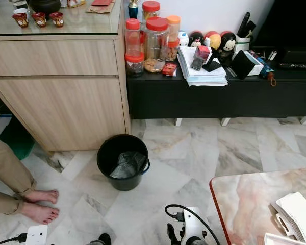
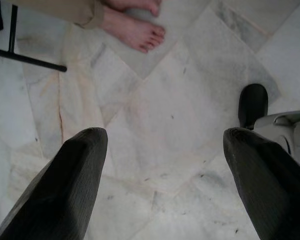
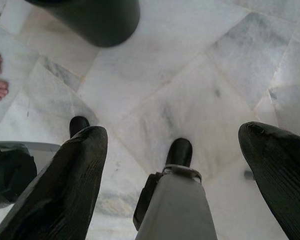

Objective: Picking trash to rubbish bin

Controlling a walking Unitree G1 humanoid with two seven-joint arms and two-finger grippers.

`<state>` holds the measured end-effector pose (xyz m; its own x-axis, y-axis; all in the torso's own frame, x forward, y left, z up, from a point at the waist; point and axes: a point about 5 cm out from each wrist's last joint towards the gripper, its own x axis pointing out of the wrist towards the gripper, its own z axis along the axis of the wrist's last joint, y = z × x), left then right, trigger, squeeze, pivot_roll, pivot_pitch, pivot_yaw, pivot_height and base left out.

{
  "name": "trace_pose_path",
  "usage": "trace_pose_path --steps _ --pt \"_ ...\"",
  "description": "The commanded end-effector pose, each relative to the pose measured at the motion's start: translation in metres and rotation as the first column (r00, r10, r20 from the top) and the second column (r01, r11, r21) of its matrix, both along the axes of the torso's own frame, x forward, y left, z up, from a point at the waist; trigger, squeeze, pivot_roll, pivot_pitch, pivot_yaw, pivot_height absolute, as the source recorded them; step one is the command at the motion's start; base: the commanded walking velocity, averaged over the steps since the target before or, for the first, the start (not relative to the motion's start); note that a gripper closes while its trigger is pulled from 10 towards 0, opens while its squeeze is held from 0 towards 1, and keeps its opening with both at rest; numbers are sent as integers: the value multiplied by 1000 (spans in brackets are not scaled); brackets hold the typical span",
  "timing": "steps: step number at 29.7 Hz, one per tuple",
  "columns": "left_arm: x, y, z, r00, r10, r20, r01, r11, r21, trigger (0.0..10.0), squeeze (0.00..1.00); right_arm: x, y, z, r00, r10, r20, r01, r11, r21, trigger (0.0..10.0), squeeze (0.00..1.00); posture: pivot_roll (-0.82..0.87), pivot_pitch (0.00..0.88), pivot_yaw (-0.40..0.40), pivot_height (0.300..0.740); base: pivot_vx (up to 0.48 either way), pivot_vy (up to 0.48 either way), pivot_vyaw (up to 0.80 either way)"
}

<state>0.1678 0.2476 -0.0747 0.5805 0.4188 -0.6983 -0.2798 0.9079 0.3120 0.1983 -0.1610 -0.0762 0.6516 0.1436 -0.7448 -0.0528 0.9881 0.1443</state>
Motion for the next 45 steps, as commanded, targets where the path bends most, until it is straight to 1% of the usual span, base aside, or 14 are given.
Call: trace_pose_path --steps 1,19,29,45 --pt "-11 -1 -6 999 18 -38 -19 1000 -11 10000 0 -6 -3 -3 1000 -4 -28 3 1000 -5 10000 0 74 172 -43 740 -255 0 0" --pt "-11 -1 -5 999 31 -17 -31 999 -12 10000 0 -5 -3 -3 1000 7 -26 -7 1000 -8 10000 0 73 174 -50 740 -14 0 0" --pt "-10 -1 -4 1000 7 -16 -7 1000 -1 10000 0 -5 -3 -3 1000 5 -25 -5 1000 -7 10000 0 73 173 -50 740 0 0 0" --pt "-10 2 -4 1000 4 -20 -3 1000 8 10000 0 -5 -2 -3 1000 -1 -27 1 1000 -4 10000 0 75 174 -45 740 0 -315 0"
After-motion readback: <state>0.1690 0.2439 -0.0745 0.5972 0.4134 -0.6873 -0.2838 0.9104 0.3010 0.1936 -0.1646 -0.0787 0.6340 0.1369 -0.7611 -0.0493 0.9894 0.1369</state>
